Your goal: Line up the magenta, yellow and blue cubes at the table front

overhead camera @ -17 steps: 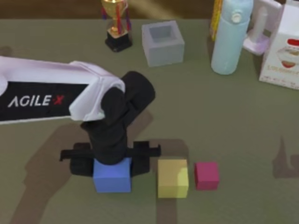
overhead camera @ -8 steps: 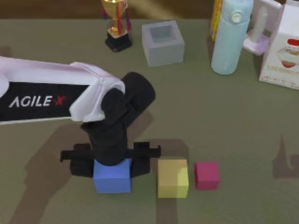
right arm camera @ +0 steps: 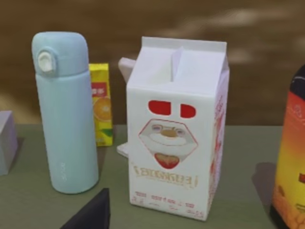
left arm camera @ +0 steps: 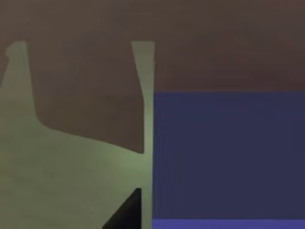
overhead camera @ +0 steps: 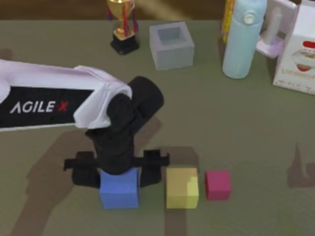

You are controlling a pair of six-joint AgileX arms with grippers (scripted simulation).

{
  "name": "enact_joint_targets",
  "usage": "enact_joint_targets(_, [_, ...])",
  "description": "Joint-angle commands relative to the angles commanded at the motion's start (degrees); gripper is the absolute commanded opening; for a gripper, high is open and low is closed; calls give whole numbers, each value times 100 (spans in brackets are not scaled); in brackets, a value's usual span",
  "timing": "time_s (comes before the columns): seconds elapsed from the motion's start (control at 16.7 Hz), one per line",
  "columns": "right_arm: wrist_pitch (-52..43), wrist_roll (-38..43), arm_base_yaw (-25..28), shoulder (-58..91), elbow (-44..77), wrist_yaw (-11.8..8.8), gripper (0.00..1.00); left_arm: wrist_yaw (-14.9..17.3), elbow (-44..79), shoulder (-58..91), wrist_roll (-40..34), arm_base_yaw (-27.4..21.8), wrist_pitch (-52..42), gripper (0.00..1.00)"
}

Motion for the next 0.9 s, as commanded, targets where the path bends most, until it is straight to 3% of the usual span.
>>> enact_joint_targets(0.6, [0,0,0,0,0,0,100,-1,18,-8,1,2,-20,100])
enact_joint_targets(0.9, [0,0,0,0,0,0,100,-9,586,-314,-31,53,-962,100])
